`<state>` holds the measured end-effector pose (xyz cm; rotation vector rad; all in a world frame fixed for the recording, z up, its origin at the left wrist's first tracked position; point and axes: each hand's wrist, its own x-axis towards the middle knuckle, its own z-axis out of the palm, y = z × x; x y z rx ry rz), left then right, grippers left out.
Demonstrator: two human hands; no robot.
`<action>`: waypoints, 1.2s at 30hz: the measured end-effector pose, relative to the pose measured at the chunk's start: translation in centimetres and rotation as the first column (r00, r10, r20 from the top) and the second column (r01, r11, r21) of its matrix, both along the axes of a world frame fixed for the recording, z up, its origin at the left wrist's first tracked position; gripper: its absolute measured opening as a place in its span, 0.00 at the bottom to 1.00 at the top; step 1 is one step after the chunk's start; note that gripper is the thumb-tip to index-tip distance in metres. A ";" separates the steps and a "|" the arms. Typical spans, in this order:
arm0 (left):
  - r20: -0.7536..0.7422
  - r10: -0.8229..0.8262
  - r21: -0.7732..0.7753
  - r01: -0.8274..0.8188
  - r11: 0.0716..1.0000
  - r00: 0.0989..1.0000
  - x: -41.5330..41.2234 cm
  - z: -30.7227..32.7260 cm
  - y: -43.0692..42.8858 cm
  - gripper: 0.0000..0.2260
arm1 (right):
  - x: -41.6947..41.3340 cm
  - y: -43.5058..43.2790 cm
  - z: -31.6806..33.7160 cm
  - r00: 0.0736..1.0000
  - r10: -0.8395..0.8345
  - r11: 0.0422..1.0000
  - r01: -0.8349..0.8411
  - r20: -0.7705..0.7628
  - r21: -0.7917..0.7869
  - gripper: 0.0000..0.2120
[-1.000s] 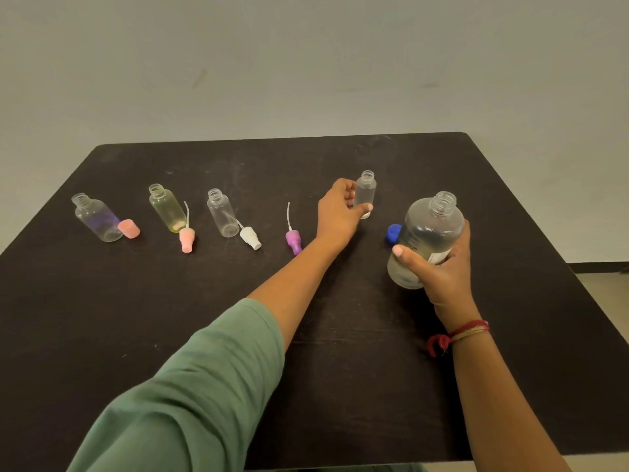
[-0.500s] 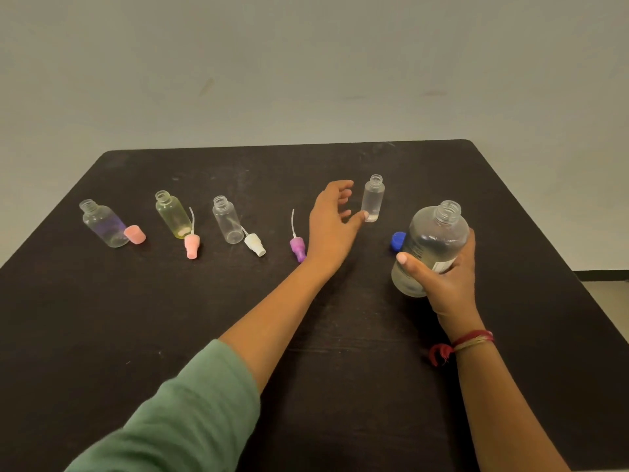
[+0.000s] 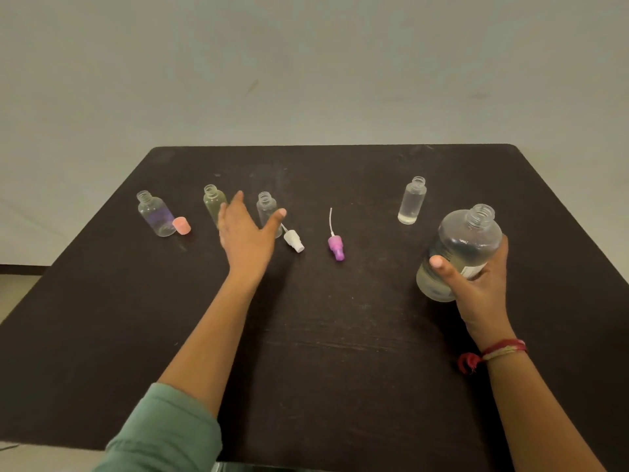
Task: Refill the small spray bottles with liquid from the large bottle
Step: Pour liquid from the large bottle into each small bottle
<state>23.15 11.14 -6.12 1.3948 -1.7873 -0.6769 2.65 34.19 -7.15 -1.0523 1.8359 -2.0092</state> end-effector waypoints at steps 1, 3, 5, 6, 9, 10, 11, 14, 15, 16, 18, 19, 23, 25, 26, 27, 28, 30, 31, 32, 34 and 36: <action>0.006 -0.013 0.003 0.013 1.000 1.000 -0.1 -0.2 -0.4 0.35 | 0.0 0.0 0.0 1.000 0.001 1.000 -0.001 -0.001 0.000 0.34; -0.008 -0.023 -0.028 0.023 0.999 1.000 -0.5 -0.5 -0.7 0.29 | 0.0 0.0 0.1 1.000 0.001 1.000 -0.001 -0.005 0.000 0.34; -0.035 -0.029 -0.078 0.026 0.997 0.999 -0.7 -0.5 -0.9 0.22 | 0.0 -0.1 0.1 1.000 -0.006 1.000 0.006 -0.009 0.002 0.35; -0.051 -0.034 -0.087 0.030 0.996 0.998 -0.9 -0.5 -0.8 0.20 | -0.1 -0.1 0.0 1.000 -0.009 1.000 0.009 -0.012 0.002 0.35; -0.093 -0.055 -0.089 0.047 0.995 0.994 -1.1 -0.6 -0.3 0.18 | 0.0 -0.1 0.1 1.000 -0.011 1.000 0.011 -0.010 0.001 0.37; -0.107 -0.061 -0.094 0.052 0.994 0.992 -1.2 -0.6 0.0 0.19 | 0.0 -0.1 0.1 1.000 -0.014 1.000 0.014 -0.011 -0.001 0.37; -0.120 -0.063 -0.099 0.052 0.994 0.991 -1.1 -0.6 0.2 0.19 | 0.0 -0.1 0.1 1.000 -0.014 1.000 0.013 -0.012 -0.005 0.36; -0.163 -0.064 -0.128 0.043 0.991 0.985 -0.6 0.0 1.0 0.18 | -0.1 -0.1 0.0 1.000 -0.009 1.000 0.009 -0.019 -0.012 0.34; -0.179 -0.066 -0.130 0.043 0.991 0.982 -0.4 0.4 1.3 0.18 | -0.1 -0.1 0.0 1.000 -0.010 1.000 0.010 -0.023 -0.013 0.34; -0.199 -0.070 -0.130 0.044 0.990 0.978 -0.1 0.8 1.6 0.17 | -0.1 -0.1 0.0 1.000 -0.011 1.000 0.010 -0.022 -0.013 0.34; -0.244 -0.075 -0.110 0.050 0.993 0.967 0.6 1.2 2.1 0.17 | -0.1 -0.1 0.0 1.000 -0.007 1.000 0.007 -0.015 -0.014 0.35; -0.258 -0.082 -0.094 0.060 0.994 0.963 1.0 1.3 2.4 0.16 | -0.1 -0.1 0.0 1.000 -0.007 1.000 0.007 -0.014 -0.012 0.35; -0.269 -0.116 -0.058 0.104 0.993 0.956 2.4 0.7 4.1 0.16 | -0.1 0.0 0.0 0.999 -0.024 1.000 0.024 -0.035 -0.010 0.33; -0.319 -0.180 -0.061 0.170 0.984 0.931 2.6 0.7 5.5 0.13 | -0.1 0.0 -0.1 0.998 -0.026 1.000 0.025 -0.051 -0.010 0.32; -0.384 -0.229 -0.040 0.231 0.972 0.895 2.4 0.7 6.2 0.11 | 0.0 0.0 -0.1 0.998 -0.022 1.000 0.021 -0.062 -0.010 0.31; -0.458 -0.266 0.000 0.299 0.954 0.848 2.1 0.7 6.8 0.10 | 0.2 0.0 -0.1 0.997 -0.016 1.000 0.015 -0.074 -0.010 0.31; -0.527 -0.278 0.060 0.361 0.931 0.803 1.6 0.8 7.3 0.11 | 0.4 -0.1 0.0 0.997 -0.007 1.000 0.006 -0.080 -0.008 0.30; -0.581 -0.296 0.158 0.462 0.873 0.759 0.7 0.4 7.9 0.11 | 0.8 -0.3 0.1 0.997 0.012 1.000 -0.012 -0.078 0.002 0.31; -0.584 -0.330 0.169 0.508 0.844 0.742 0.4 -0.1 8.0 0.11 | 1.1 -0.5 0.2 0.997 0.019 1.000 -0.018 -0.078 0.011 0.32; -0.593 -0.370 0.169 0.560 0.811 0.715 0.1 -0.2 8.5 0.11 | 1.3 -0.7 0.3 0.996 0.026 1.000 -0.024 -0.083 0.020 0.32; -0.589 -0.464 0.144 0.651 0.746 0.662 0.2 -0.3 9.2 0.10 | 1.8 -1.0 0.6 0.994 0.037 0.998 -0.032 -0.105 0.047 0.33; -0.584 -0.534 0.125 0.718 0.685 0.611 0.4 -0.7 9.2 0.11 | 2.2 -1.2 0.8 0.993 0.048 0.996 -0.039 -0.111 0.083 0.35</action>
